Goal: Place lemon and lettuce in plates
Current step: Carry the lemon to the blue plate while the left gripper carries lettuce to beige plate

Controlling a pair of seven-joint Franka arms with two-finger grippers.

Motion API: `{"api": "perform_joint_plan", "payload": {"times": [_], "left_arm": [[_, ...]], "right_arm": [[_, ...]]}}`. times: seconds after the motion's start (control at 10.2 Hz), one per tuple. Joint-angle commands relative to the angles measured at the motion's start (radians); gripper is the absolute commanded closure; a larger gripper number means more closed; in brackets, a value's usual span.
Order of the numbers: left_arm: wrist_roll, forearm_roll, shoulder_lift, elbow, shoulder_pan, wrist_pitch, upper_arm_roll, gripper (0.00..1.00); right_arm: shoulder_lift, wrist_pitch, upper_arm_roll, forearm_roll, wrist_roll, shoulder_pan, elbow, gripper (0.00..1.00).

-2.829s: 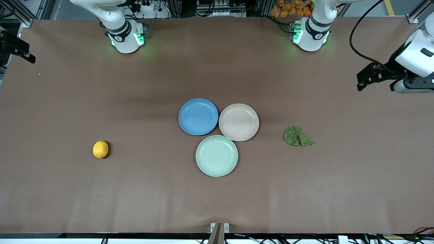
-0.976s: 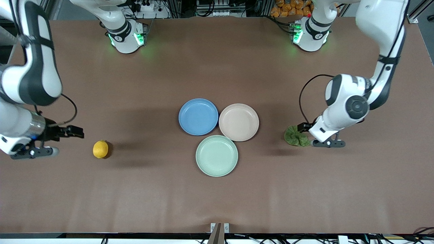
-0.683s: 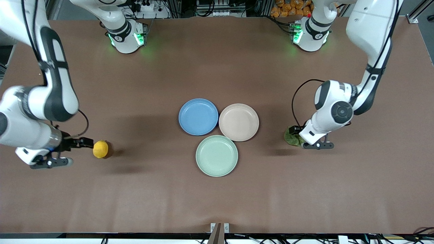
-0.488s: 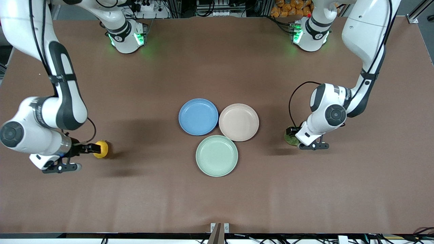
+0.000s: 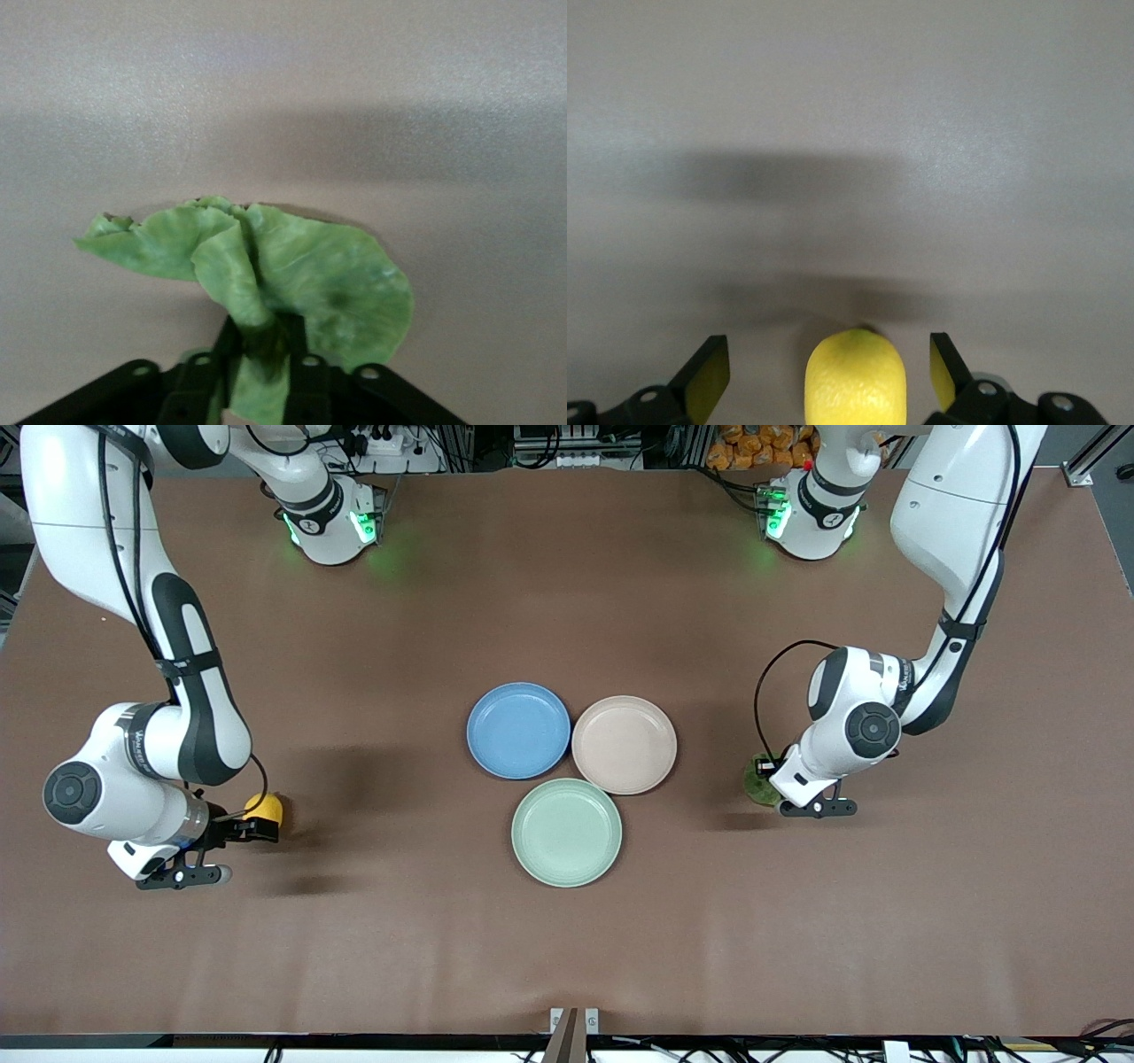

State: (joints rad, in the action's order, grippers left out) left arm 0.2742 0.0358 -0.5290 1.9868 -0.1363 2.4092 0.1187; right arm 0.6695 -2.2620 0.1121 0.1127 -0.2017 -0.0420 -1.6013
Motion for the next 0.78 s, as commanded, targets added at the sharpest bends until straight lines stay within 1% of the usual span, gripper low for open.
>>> {"api": "perform_joint_plan", "payload": {"times": [0.0, 0.1, 0.2, 0.39, 0.49, 0.59, 0.68], "left_arm": [[0.049, 0.026, 0.013, -0.013, -0.006, 0.004, -0.004, 1.00], [0.113, 0.026, 0.041, -0.016, -0.020, -0.008, -0.002, 1.00], [0.173, 0.026, 0.064, -0.029, -0.058, -0.043, -0.007, 1.00], [0.248, 0.026, 0.092, -0.148, -0.089, -0.209, 0.002, 1.00], [0.291, 0.026, 0.095, -0.198, -0.121, -0.266, 0.007, 1.00], [0.357, 0.026, 0.096, -0.230, -0.161, -0.290, 0.007, 1.00], [0.438, 0.024, 0.093, -0.238, -0.208, -0.291, 0.009, 1.00]], "right_arm": [[0.030, -0.004, -0.005, 0.019, -0.025, 0.024, 0.006, 0.00], [0.030, -0.004, -0.005, 0.019, -0.024, 0.028, -0.017, 0.00], [0.030, -0.004, -0.005, 0.019, -0.024, 0.031, -0.031, 0.00], [0.028, 0.007, -0.005, 0.021, -0.022, 0.040, -0.061, 0.00], [0.028, 0.039, -0.005, 0.021, -0.022, 0.044, -0.063, 0.00], [0.028, 0.065, -0.005, 0.021, -0.021, 0.042, -0.063, 0.00], [0.027, 0.073, -0.005, 0.021, -0.015, 0.034, -0.063, 0.74]]}}
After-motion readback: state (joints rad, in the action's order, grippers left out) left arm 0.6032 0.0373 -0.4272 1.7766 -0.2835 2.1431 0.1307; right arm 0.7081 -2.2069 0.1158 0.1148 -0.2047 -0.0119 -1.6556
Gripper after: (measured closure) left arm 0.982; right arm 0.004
